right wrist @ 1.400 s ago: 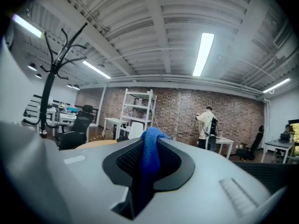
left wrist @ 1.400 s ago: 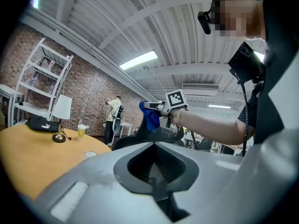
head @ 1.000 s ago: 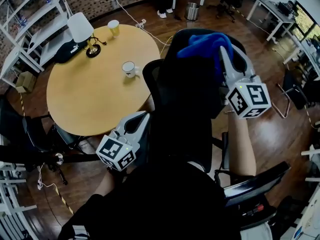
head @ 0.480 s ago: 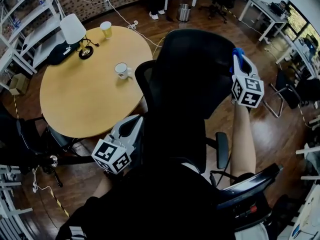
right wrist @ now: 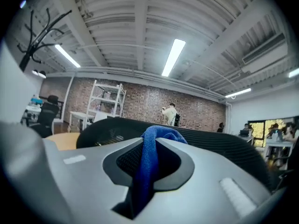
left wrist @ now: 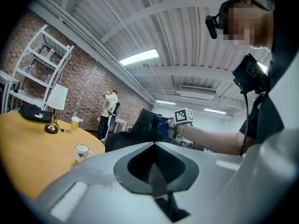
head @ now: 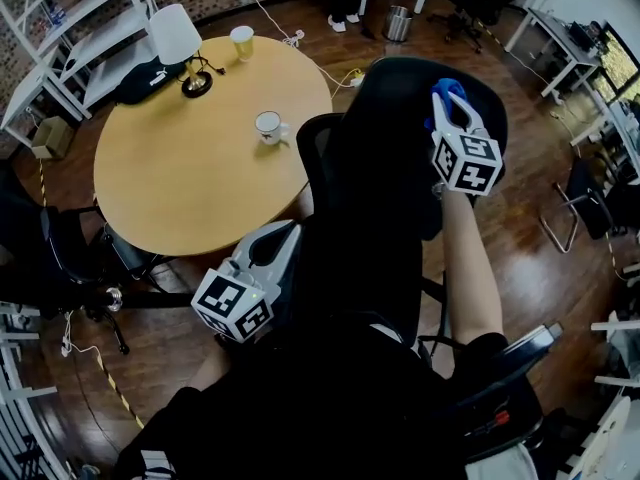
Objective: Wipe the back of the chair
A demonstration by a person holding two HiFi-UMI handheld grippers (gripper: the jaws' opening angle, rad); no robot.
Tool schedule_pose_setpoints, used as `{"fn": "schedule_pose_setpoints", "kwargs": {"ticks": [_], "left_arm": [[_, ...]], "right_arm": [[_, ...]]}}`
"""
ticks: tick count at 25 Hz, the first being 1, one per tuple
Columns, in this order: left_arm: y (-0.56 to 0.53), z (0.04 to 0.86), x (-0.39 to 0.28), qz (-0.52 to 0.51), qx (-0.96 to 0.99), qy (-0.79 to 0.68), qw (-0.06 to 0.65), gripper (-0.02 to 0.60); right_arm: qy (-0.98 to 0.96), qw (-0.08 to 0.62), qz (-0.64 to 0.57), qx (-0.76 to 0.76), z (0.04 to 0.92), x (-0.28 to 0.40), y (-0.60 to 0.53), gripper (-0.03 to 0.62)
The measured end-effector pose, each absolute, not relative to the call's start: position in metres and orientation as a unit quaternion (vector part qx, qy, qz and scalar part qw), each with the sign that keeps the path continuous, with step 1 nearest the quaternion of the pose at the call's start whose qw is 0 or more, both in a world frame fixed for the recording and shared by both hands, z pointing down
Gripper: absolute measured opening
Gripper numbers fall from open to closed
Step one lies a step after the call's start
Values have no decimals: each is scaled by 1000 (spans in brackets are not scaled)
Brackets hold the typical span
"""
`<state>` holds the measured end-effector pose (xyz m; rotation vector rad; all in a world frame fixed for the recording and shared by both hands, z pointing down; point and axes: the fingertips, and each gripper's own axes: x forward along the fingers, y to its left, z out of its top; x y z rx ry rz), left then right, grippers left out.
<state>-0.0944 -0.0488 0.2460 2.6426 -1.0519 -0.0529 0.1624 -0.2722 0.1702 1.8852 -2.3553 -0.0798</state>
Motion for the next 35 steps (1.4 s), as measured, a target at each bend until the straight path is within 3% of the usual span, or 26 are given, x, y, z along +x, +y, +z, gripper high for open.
{"fn": "schedule_pose_setpoints", "kwargs": {"ticks": [10, 14, 21, 29, 33, 35], "left_arm": [[-42, 250, -117, -18, 908, -392, 146, 6], [-41, 249, -111, -20, 911, -386, 144, 6], [-41, 246, -88, -19, 924, -357, 136, 6], [-47, 247, -85, -28, 916, -371, 151, 6], [-47, 244, -84, -27, 917, -369, 147, 6], [-44, 245, -82, -26, 917, -368, 149, 6]], "right_arm": [[-857, -16, 29, 514, 161, 44, -269, 49], [-891, -77, 84, 440, 152, 20, -256, 49], [-897, -165, 104, 396, 126, 67, -194, 49], [-805, -40, 7, 591, 124, 254, -147, 49], [-776, 57, -6, 629, 171, 279, -174, 49], [-769, 71, -21, 634, 181, 275, -186, 49]]}}
